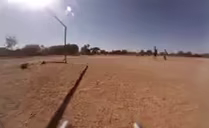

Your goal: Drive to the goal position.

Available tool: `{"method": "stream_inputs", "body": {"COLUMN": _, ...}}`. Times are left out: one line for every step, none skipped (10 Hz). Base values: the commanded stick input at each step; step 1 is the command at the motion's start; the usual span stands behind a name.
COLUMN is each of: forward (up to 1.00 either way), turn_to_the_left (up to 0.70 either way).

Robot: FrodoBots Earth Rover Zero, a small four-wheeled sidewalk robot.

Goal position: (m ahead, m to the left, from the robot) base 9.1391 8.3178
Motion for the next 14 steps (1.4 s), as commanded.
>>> {"method": "stream_inputs", "body": {"forward": 0.70, "turn_to_the_left": 0.00}}
{"method": "stream_inputs", "body": {"forward": 0.70, "turn_to_the_left": 0.00}}
{"method": "stream_inputs", "body": {"forward": 0.70, "turn_to_the_left": 0.00}}
{"method": "stream_inputs", "body": {"forward": 0.70, "turn_to_the_left": -0.27}}
{"method": "stream_inputs", "body": {"forward": 0.70, "turn_to_the_left": -0.27}}
{"method": "stream_inputs", "body": {"forward": 0.70, "turn_to_the_left": -0.27}}
{"method": "stream_inputs", "body": {"forward": 0.70, "turn_to_the_left": -0.27}}
{"method": "stream_inputs", "body": {"forward": 0.70, "turn_to_the_left": 0.00}}
{"method": "stream_inputs", "body": {"forward": 0.70, "turn_to_the_left": 0.00}}
{"method": "stream_inputs", "body": {"forward": 0.70, "turn_to_the_left": 0.00}}
{"method": "stream_inputs", "body": {"forward": 0.70, "turn_to_the_left": 0.00}}
{"method": "stream_inputs", "body": {"forward": 0.70, "turn_to_the_left": 0.00}}
{"method": "stream_inputs", "body": {"forward": 0.70, "turn_to_the_left": 0.00}}
{"method": "stream_inputs", "body": {"forward": 0.70, "turn_to_the_left": 0.00}}
